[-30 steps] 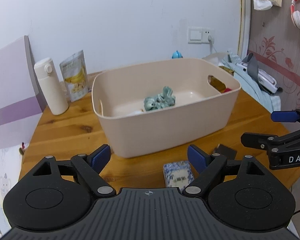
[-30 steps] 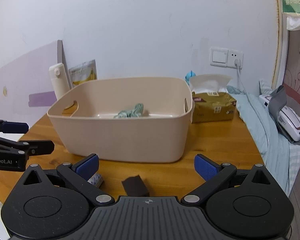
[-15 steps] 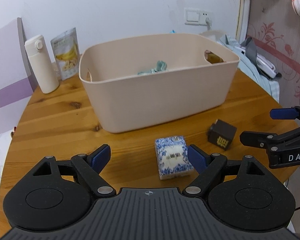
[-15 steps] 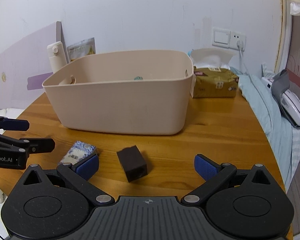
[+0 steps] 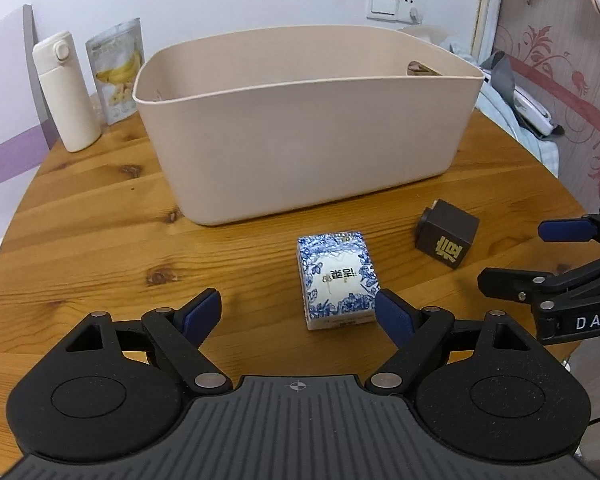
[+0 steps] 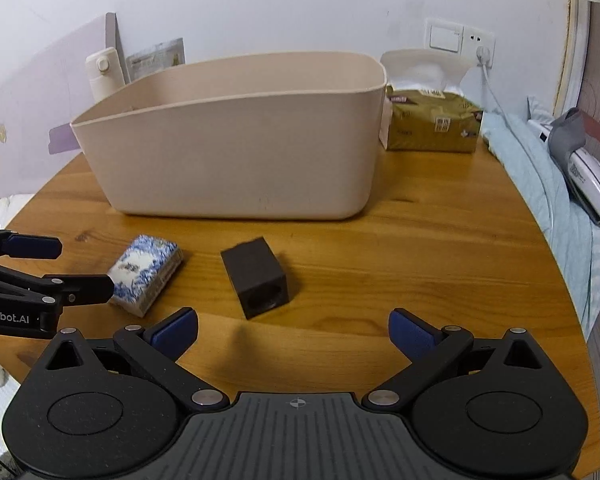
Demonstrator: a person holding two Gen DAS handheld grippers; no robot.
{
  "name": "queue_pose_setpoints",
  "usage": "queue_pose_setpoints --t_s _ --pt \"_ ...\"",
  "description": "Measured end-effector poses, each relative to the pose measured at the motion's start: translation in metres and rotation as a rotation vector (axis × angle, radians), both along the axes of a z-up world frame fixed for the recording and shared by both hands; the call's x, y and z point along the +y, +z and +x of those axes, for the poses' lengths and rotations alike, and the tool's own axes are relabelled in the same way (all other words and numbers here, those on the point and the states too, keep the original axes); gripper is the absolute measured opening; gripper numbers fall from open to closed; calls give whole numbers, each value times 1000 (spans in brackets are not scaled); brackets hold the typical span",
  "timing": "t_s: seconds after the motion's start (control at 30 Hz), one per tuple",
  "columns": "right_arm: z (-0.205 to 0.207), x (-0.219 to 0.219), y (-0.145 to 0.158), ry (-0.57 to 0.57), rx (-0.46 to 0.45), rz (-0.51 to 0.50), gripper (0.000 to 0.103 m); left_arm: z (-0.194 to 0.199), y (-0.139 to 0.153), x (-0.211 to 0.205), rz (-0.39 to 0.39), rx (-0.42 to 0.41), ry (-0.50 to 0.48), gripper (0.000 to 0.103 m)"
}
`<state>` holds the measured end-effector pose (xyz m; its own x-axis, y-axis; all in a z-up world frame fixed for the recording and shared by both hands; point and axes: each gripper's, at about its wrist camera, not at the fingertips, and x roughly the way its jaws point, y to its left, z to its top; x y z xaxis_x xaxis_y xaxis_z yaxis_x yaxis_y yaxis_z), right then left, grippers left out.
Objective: Organize objects
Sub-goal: 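Move both tools back toward the blue-and-white box and black cube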
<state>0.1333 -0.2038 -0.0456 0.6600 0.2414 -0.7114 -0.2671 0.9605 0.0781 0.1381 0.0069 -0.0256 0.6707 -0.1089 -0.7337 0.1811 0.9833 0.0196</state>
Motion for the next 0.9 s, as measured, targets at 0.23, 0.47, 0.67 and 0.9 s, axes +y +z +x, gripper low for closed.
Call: queue_pose_setpoints --t_s 0.23,0.47,0.67,0.9 --pt "4 0 -11 0 37 -6 103 4 -5 -4 -1 -1 -13 85" --pt "9 0 -20 -3 66 -21 103 11 -14 -7 -28 12 -24 85" --pt "13 5 -22 5 63 -43 103 15 -19 -11 -29 17 -41 85" --pt "17 14 -25 20 47 -83 103 24 -23 -12 -32 25 -38 85"
